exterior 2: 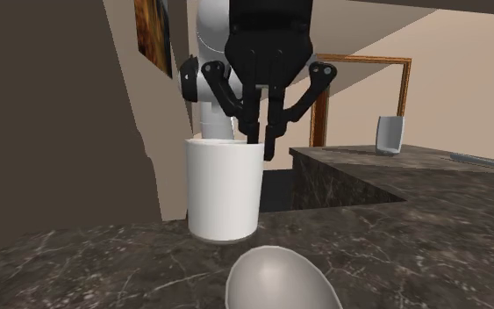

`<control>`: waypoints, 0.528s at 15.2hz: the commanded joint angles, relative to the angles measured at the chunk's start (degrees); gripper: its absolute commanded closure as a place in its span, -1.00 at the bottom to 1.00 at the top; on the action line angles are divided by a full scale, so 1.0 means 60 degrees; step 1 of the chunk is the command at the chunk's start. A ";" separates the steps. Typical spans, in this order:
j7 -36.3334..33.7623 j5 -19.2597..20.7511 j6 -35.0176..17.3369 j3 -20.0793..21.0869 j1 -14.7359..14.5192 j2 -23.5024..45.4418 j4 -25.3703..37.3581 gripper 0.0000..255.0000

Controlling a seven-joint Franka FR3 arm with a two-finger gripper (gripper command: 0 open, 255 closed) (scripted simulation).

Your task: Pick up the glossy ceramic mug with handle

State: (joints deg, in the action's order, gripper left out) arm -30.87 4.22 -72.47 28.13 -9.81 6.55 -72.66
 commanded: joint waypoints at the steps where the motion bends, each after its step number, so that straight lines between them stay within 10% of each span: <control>1: -0.0036 0.0086 0.0351 0.0029 -0.0063 0.0175 0.0499 1.00; 8: -0.0198 0.0451 0.1360 0.0130 -0.0375 0.0853 0.2109 1.00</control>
